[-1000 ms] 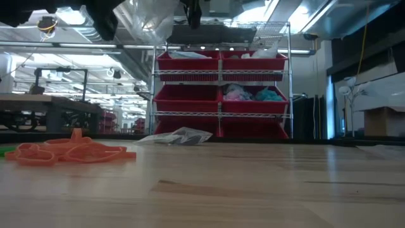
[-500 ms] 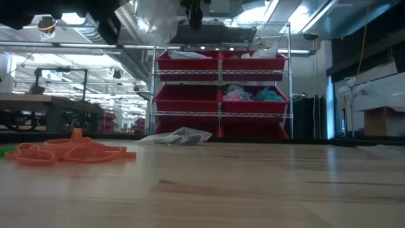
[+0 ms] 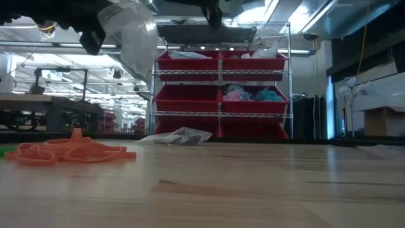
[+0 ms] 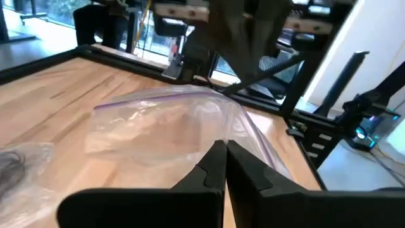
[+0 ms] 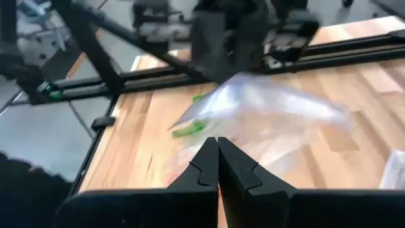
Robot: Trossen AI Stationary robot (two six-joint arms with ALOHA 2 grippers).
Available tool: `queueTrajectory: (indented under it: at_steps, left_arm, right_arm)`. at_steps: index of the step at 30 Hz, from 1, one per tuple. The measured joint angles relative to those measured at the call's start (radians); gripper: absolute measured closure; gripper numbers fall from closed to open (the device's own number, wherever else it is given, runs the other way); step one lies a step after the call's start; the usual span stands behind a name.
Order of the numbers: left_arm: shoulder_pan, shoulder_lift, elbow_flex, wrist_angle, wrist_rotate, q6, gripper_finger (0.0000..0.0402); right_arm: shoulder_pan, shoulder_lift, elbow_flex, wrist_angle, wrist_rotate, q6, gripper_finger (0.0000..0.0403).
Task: Sort rubber bands
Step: Open the transparent zip bag
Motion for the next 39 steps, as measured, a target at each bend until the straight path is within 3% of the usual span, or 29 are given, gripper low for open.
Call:
queueTrajectory:
  at_steps: [8,13,20,26,32,39]
  left_arm:
    - [0.0,-0.016,0.0,0.019,0.01,-0.001,0.0401]
    - [0.0,-0.016,0.0,0.014,0.03,-0.016,0.0401]
    - [0.002,-0.015,0.0,0.014,0.031,0.015,0.0401]
    - [0.002,-0.015,0.0,0.006,0.031,0.068,0.0402]
    - [0.002,-0.015,0.0,0.006,0.031,0.086,0.0401]
    - [0.002,-0.015,0.0,0.008,0.031,0.089,0.0401]
  right_arm:
    - [0.012,0.023,0.0,-0.038,0.021,0.021,0.0402]
    - [0.011,0.031,-0.002,-0.01,0.111,0.038,0.0398]
    - [0.012,0.031,-0.001,-0.016,0.177,0.121,0.0327]
    - [0.004,0.031,-0.001,-0.01,0.237,0.046,0.0282]
    - [0.004,0.031,-0.001,-0.008,0.332,-0.036,0.028]
    - [-0.002,0.031,-0.001,-0.004,0.333,-0.056,0.028]
